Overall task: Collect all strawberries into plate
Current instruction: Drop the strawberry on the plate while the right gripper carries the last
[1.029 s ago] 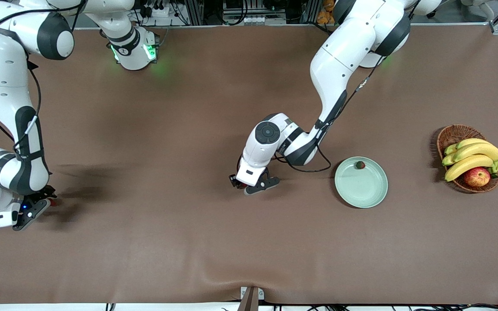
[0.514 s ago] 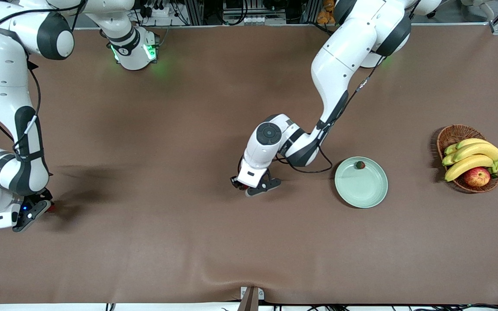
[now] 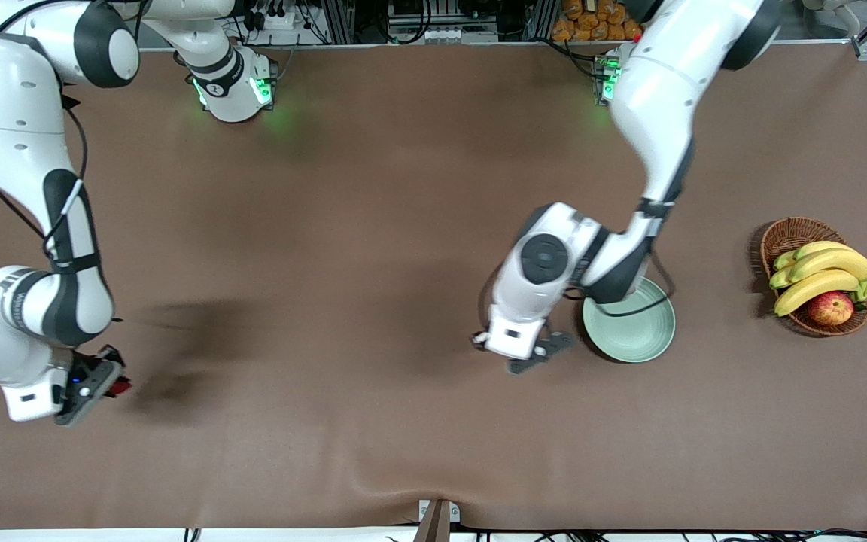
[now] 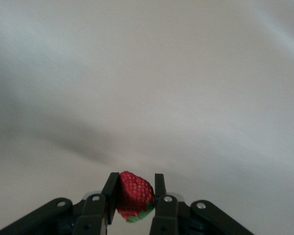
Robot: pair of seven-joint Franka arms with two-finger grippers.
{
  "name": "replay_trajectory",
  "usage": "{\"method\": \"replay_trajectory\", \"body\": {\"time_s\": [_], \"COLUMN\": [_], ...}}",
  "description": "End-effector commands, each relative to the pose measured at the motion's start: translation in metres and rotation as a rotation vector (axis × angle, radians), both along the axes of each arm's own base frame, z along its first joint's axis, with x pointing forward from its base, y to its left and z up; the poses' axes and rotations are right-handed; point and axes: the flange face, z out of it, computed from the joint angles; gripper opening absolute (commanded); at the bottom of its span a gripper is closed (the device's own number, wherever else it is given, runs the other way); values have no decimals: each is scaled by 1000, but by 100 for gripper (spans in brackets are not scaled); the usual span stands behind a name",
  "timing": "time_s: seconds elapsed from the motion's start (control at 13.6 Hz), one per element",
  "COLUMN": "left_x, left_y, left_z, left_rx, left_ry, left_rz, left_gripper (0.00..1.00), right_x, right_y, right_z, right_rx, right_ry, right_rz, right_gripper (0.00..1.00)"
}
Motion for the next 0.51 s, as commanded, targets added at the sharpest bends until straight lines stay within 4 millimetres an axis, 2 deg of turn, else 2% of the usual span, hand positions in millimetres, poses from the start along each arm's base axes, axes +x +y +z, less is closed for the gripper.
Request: {"method": "replay_trajectory", "body": {"time_s": [0.0,0.07,0.29,0.44], "left_x": [-26,-29,-33,-34], "left_y": [85,115,172,213], "left_z": [7,0,-24,-41], "left_rx": [79,97,116,121], "left_ry": [53,79,143,184], "left_rz": [-91,-114,-150,-172], "left_gripper": [0,0,0,0], "right_x": [8,8,-4,-25], "right_y": [81,113,223,315], "right_z": [8,7,2,3], "right_rx": [75,100,148,154], "right_ry": [-27,-22,20,50], "right_rz": [103,91,19,-52], "right_gripper": [0,0,0,0]}}
